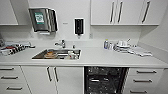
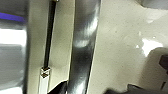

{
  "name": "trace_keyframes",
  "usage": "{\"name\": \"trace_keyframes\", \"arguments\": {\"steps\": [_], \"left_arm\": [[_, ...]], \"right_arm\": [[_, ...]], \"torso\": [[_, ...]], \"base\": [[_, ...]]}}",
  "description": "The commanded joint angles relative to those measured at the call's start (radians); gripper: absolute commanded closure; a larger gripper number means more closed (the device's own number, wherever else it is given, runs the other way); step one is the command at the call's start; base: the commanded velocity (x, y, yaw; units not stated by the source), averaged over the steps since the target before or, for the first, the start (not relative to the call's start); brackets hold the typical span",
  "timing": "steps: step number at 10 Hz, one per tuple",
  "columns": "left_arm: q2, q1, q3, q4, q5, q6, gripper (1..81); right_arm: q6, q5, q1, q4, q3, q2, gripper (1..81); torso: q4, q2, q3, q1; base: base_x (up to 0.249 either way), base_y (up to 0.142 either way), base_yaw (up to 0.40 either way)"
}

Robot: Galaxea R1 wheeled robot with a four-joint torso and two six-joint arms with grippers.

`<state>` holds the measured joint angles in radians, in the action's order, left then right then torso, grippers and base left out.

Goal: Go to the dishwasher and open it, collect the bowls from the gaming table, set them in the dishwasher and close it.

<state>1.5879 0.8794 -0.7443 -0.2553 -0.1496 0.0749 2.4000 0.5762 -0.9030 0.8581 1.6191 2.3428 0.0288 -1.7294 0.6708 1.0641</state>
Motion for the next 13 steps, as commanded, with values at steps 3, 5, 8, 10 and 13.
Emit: {"name": "trace_keyframes", "arguments": {"steps": [3, 5, 8, 10, 13], "left_arm": [[0.006, -0.006, -0.104, 0.042, -0.002, 0.005, 1.0], [0.009, 0.004, -0.112, 0.042, -0.001, 0.005, 1.0], [0.052, 0.051, -0.196, 0.097, 0.002, 0.008, 1.0], [0.116, 0.114, -0.317, 0.174, 0.001, 0.008, 1.0], [0.184, 0.194, -0.450, 0.266, -0.001, 0.008, 1.0]], "right_arm": [[-0.171, -0.024, 0.048, 0.096, -0.199, -0.168, 1.0], [-0.219, -0.022, 0.080, 0.095, -0.332, -0.266, 1.0], [-0.400, -0.025, 0.091, 0.157, -0.453, -0.328, 1.0], [-0.697, -0.027, 0.043, 0.156, -0.484, -0.307, 1.0], [-0.979, -0.047, -0.024, 0.162, -0.519, -0.278, 1.0]], "torso": [[0.000, 0.000, 0.000, 0.000], [0.000, 0.000, 0.000, 0.000], [0.000, 0.000, 0.000, 0.000], [0.000, 0.000, 0.000, 0.000], [0.000, 0.000, 0.000, 0.000]], "base": [[0.000, 0.000, 0.000], [0.000, 0.000, 0.000], [0.000, 0.000, 0.000], [0.000, 0.000, 0.000], [0.000, 0.000, 0.000]]}}
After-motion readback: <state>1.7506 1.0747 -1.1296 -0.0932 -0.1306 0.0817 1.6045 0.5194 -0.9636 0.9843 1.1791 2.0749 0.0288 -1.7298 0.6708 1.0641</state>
